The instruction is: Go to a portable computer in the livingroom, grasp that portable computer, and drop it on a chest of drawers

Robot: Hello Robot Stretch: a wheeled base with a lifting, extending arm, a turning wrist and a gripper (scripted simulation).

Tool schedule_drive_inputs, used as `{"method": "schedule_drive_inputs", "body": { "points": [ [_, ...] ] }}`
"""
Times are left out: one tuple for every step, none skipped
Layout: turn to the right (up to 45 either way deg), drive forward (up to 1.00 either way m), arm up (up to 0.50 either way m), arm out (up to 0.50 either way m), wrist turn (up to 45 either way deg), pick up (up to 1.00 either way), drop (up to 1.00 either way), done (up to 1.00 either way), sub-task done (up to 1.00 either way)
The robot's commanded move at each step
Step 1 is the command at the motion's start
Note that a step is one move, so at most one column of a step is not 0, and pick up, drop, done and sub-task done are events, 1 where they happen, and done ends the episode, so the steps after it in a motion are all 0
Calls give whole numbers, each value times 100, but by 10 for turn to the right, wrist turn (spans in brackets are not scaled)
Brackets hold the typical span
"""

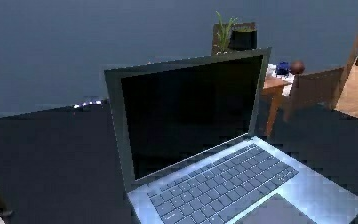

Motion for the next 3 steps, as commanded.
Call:
{"method": "schedule_drive_inputs", "body": {
  "points": [
    [-60,0,0,0,0,0,0,0,0],
    [0,30,0,0,0,0,0,0,0],
    [450,0,0,0,0,0,0,0,0]
  ]
}}
